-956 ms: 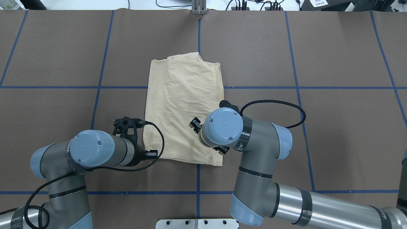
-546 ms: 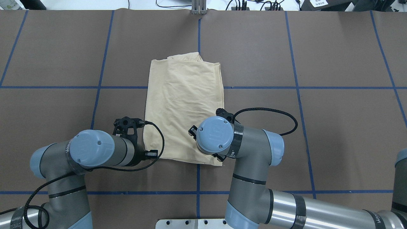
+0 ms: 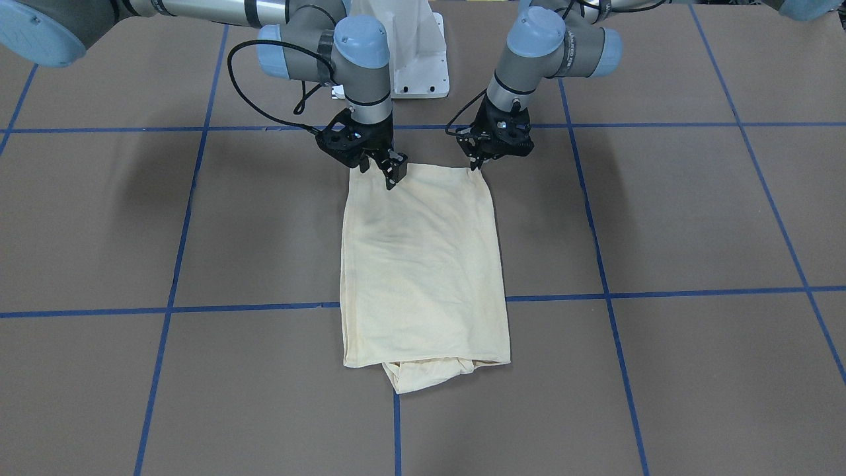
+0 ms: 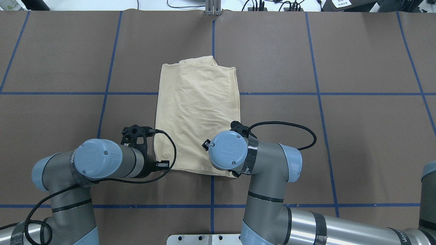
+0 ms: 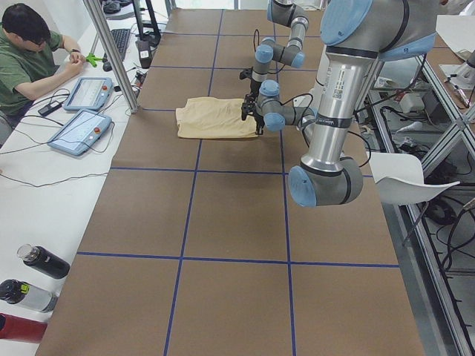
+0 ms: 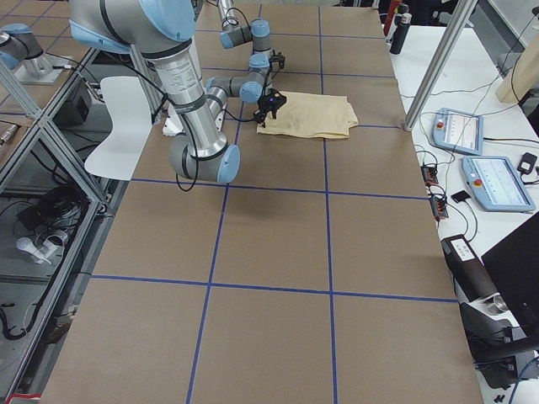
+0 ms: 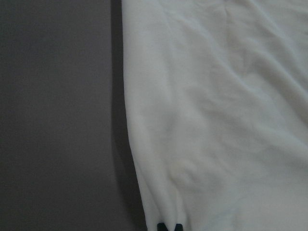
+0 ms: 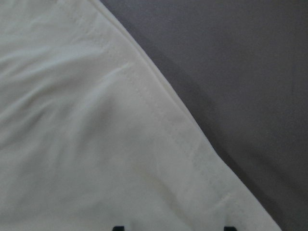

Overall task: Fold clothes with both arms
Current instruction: 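Lower the right gripper onto the near part of the folded shirt, then grasp the near edge of the shirt with both grippers, then lift the near edge with both grippers and fold it farther from the robot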

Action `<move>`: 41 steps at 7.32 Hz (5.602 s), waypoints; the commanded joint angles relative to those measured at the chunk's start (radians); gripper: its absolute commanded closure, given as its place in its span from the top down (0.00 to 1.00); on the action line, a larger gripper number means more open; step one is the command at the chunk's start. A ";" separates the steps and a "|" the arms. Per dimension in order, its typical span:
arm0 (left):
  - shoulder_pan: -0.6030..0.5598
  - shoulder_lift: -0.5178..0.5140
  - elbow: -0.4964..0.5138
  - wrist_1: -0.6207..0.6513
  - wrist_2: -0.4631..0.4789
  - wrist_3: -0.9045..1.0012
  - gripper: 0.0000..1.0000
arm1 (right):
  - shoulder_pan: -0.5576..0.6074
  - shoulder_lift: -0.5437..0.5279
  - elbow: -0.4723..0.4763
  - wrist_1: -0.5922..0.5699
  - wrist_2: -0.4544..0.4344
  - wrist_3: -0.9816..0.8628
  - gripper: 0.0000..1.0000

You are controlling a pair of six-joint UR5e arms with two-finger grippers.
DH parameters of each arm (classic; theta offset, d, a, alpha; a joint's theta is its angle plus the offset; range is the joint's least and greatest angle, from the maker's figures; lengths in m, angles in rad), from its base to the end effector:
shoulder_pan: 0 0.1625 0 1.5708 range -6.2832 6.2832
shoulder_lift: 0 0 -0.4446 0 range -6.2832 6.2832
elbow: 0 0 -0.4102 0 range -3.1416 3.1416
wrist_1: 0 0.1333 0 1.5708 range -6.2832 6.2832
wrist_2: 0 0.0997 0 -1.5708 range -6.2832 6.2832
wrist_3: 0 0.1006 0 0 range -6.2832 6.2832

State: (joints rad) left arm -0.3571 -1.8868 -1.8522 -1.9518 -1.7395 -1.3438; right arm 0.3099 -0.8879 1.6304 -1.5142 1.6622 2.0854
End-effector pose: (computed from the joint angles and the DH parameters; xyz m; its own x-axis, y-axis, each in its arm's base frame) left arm 0.5358 -0.3241 0.3270 0.5579 0.0287 -0.8294 0.0909 0.9913 0.0954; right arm -0.6518 -0.3390 0.2285 0.4593 0.6617 0.5926 -0.5370 0.7383 -0.4082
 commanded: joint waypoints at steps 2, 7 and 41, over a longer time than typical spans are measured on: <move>0.000 0.002 -0.002 0.001 0.000 0.000 0.00 | -0.005 0.007 -0.020 0.003 -0.016 0.012 0.73; 0.000 0.002 -0.004 -0.001 0.000 -0.002 0.00 | -0.005 0.038 -0.053 0.008 -0.018 0.054 0.37; -0.353 -0.233 0.120 0.149 -0.210 0.518 1.00 | 0.170 0.041 -0.023 0.094 0.060 -0.433 1.00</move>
State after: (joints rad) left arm -0.6960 -2.1261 -1.7320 -1.8018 -1.9362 -0.8577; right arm 0.5850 -0.8479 1.5934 -1.4204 1.8492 1.6612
